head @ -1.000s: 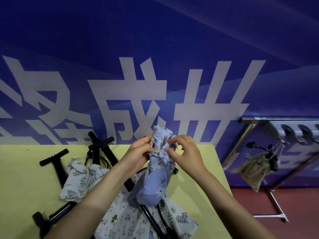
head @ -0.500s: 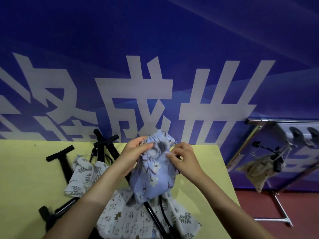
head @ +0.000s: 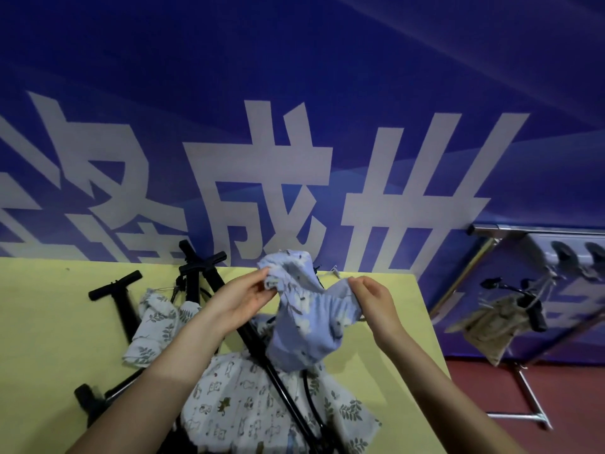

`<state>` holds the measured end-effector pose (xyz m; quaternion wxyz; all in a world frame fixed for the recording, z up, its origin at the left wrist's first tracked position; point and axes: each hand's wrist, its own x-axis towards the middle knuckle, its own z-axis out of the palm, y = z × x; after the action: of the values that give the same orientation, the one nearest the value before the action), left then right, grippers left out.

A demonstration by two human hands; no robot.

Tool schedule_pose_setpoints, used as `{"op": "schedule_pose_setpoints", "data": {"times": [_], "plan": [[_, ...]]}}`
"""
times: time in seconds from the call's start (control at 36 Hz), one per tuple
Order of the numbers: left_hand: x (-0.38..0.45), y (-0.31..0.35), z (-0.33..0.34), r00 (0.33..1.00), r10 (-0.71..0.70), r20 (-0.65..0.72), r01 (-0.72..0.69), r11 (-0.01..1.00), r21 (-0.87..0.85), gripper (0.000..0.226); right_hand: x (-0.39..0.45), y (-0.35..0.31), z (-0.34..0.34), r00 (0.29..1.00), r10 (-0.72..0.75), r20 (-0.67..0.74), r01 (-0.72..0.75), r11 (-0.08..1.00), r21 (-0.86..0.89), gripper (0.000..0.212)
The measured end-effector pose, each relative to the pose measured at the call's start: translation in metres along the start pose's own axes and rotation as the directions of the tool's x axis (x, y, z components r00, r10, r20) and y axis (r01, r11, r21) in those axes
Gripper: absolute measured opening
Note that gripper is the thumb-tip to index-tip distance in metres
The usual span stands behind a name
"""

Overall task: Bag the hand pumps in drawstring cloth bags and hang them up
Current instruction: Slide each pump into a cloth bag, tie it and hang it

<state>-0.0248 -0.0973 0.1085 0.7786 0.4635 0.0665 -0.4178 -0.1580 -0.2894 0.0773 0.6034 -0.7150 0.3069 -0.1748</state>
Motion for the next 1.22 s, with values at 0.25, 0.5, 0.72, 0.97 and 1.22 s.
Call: {"op": "schedule_pose_setpoints", "data": {"times": [0.25, 0.5, 0.72, 0.97, 1.22], "plan": [[-0.006, 0.000, 0.014, 0.995, -0.054, 0.084, 0.075, 0.963, -0.260, 0.028, -0.007, 0.025, 0.018, 0.957, 0.244, 0.159, -0.257, 0.964, 0.065, 0.042], [-0.008, 0.003, -0.006, 0.986, 0.101, 0.133, -0.119, 0.984, 0.131, 0.040, -0.007, 0.018, 0.038, 0.994, -0.072, 0.077, 0.072, 0.997, -0.003, 0.009], [-0.001, 0.000, -0.011, 0.982, 0.077, 0.173, -0.099, 0.988, 0.119, 0.047, 0.003, 0.012, 0.082, 0.925, -0.131, 0.355, 0.249, 0.917, -0.311, 0.013], [-0.011, 0.015, -0.064, 0.998, 0.045, 0.039, -0.047, 0.997, 0.058, 0.057, 0.007, 0.002, 0.090, 0.867, 0.190, 0.461, -0.433, 0.745, 0.507, 0.031], [-0.013, 0.020, -0.093, 0.999, 0.052, 0.007, -0.052, 0.998, 0.043, 0.055, 0.022, 0.007, 0.103, 0.639, 0.305, 0.706, -0.740, 0.493, 0.457, 0.043]]}}
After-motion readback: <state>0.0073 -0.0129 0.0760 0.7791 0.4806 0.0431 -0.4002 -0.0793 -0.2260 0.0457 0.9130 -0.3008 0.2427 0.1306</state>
